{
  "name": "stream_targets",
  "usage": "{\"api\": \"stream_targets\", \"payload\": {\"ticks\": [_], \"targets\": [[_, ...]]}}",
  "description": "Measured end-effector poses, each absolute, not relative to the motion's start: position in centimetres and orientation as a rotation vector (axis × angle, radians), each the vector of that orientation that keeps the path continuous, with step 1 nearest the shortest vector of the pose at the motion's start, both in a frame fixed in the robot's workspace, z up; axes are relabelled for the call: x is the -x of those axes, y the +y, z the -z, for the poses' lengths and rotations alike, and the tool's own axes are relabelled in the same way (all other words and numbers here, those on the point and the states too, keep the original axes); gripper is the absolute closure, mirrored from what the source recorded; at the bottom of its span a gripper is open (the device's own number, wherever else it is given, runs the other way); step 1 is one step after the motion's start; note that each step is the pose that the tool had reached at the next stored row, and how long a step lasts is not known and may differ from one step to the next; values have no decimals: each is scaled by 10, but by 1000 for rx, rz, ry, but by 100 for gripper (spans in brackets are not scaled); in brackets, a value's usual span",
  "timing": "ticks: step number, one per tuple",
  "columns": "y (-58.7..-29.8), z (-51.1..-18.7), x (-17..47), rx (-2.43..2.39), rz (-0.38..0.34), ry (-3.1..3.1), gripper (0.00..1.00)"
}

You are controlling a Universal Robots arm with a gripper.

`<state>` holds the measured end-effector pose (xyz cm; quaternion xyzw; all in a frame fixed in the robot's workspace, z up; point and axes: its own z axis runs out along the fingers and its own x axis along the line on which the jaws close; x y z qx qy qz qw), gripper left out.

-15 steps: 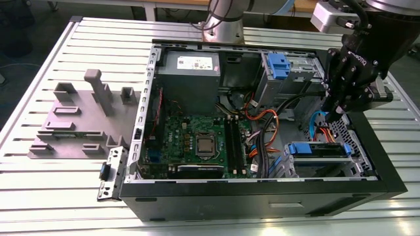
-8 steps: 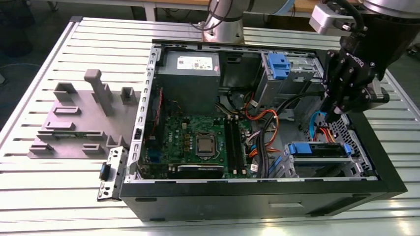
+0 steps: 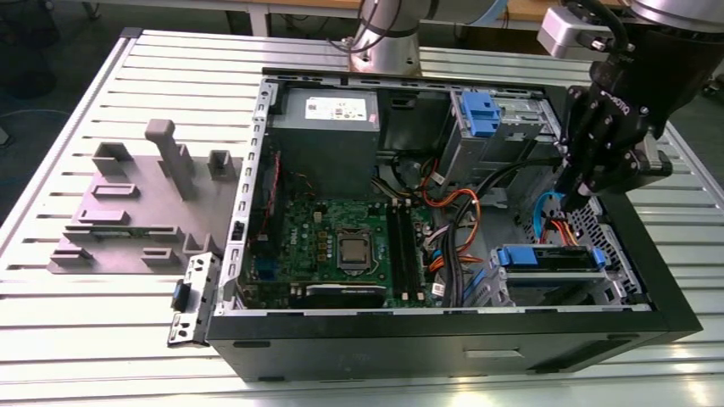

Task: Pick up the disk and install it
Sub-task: 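Insert the second disk wire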

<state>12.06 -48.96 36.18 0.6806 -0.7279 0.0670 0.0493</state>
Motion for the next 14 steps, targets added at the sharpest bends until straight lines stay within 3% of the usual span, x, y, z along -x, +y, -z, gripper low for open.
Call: {"api": "stream_targets", "payload": {"ticks": [7, 9, 14], "targets": [[-490, -356, -121, -2061, -230, -2204, 72], [-490, -356, -121, -2060, -232, -2203, 84], [-490, -356, -121, -2060, -233, -2203, 84]]}}
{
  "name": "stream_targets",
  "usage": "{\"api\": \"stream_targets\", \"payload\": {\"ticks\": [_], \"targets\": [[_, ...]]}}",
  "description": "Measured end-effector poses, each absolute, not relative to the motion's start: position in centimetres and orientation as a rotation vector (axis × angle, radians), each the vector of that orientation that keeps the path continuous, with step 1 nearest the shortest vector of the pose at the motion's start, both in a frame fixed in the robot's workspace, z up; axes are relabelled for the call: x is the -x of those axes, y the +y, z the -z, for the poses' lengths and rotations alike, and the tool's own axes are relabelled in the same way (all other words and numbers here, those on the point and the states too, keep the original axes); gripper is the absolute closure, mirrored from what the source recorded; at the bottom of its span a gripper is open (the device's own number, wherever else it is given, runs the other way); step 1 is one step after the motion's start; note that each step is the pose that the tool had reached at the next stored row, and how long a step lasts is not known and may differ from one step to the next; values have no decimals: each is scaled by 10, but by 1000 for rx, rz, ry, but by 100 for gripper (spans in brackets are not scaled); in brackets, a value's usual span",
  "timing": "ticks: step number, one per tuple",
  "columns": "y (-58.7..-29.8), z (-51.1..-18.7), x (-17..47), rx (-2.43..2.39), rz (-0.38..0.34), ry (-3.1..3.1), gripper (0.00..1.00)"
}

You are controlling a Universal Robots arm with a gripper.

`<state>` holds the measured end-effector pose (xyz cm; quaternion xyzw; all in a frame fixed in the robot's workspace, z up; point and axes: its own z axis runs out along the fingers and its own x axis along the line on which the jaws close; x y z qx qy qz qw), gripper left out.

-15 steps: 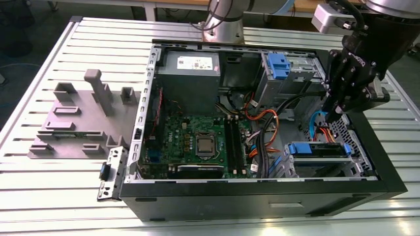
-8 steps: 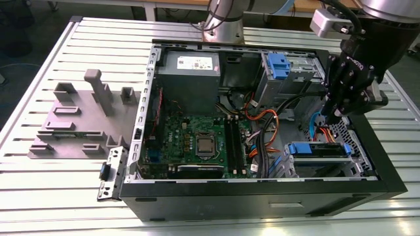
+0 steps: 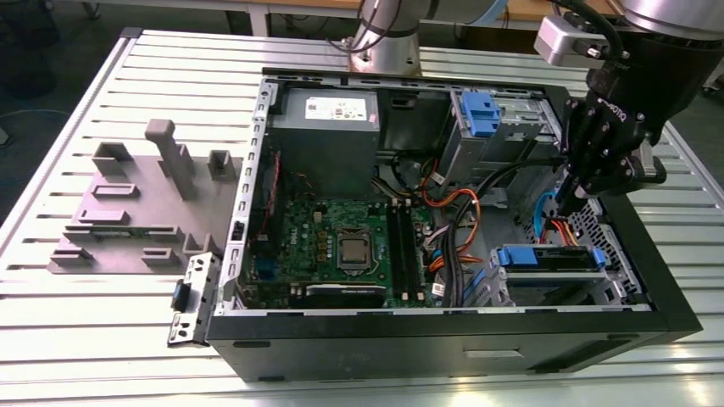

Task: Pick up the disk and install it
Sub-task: 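Insert the second disk wire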

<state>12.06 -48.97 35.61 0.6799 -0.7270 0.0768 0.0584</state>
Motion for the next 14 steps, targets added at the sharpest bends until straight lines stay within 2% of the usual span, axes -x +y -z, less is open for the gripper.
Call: {"api": "stream_targets", "payload": {"ticks": [14], "targets": [[-494, -356, -114, -2084, -185, -2230, 84]]}}
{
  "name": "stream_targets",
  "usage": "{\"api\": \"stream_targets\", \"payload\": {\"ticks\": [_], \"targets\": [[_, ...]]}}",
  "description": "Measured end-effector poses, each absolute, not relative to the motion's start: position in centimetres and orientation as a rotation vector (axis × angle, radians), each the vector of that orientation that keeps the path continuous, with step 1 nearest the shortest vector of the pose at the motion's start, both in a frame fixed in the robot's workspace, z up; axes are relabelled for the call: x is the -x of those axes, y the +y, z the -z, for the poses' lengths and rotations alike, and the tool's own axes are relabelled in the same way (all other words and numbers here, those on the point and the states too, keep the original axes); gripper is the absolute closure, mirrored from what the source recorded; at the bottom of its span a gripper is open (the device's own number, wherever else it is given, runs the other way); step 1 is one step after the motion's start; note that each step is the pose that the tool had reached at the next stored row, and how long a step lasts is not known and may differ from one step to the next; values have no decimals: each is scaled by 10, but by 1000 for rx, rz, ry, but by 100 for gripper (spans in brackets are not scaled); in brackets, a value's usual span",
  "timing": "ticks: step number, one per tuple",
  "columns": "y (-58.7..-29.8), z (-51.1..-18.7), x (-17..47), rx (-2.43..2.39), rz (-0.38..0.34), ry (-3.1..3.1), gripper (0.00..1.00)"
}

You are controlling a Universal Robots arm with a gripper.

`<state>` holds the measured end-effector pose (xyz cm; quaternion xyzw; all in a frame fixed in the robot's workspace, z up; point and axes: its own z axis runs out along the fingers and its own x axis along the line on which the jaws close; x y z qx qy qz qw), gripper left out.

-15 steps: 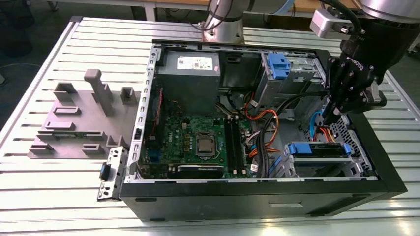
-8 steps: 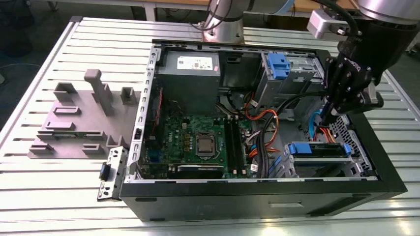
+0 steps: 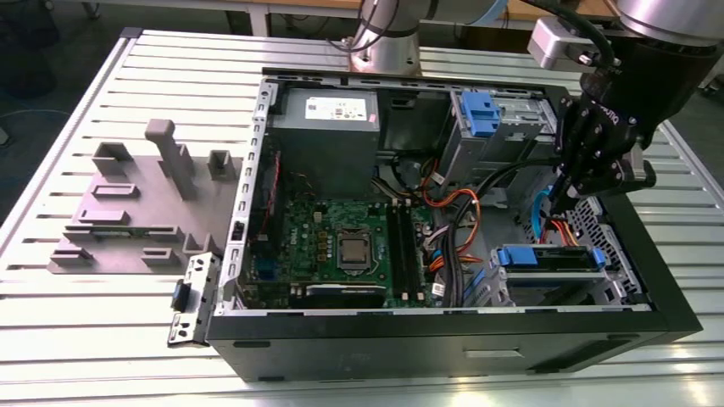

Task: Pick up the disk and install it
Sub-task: 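Insert the second disk wire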

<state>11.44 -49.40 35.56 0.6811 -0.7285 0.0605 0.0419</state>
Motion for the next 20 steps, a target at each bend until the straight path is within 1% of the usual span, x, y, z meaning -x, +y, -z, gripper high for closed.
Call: {"api": "stream_targets", "payload": {"ticks": [14, 20], "targets": [[-494, -355, -114, -2087, -180, -2232, 84], [-500, -354, -114, -2116, -118, -2265, 84]]}}
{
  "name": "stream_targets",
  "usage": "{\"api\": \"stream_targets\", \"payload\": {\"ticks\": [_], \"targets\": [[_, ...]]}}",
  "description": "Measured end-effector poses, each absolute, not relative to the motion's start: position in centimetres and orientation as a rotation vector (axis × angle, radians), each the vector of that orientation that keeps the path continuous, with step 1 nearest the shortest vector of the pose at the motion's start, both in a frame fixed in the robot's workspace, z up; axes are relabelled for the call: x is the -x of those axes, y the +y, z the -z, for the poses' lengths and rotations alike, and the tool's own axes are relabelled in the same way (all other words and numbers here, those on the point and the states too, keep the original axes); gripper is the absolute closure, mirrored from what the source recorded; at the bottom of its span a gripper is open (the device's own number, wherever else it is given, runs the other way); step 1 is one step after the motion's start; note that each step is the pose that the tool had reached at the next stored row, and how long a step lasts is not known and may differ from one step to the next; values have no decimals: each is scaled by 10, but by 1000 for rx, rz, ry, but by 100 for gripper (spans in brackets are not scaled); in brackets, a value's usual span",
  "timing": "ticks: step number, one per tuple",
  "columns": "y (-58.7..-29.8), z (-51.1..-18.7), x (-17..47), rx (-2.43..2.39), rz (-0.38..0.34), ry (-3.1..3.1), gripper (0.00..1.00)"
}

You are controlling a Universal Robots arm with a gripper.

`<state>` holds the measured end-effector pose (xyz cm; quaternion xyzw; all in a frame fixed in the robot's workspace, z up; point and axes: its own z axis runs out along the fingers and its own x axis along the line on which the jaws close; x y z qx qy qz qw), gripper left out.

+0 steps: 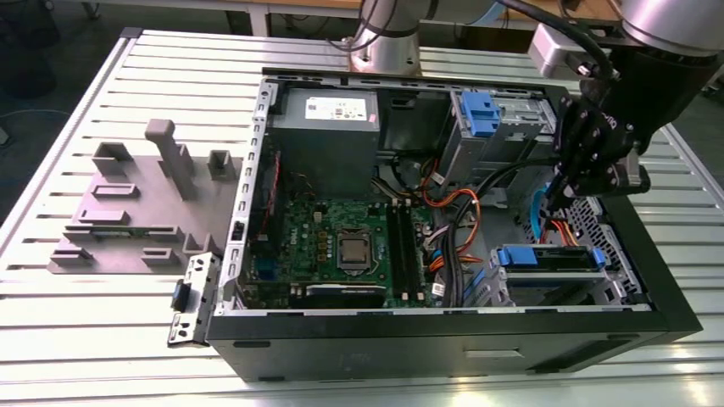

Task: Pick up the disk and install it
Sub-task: 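Insert the second disk wire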

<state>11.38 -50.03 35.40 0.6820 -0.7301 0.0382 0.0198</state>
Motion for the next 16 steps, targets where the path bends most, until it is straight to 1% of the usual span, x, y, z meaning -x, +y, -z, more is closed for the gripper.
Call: {"api": "stream_targets", "payload": {"ticks": [7, 16], "targets": [[-503, -351, -111, -2123, -122, -2269, 84], [-521, -349, -109, -2135, -126, -2279, 84]]}}
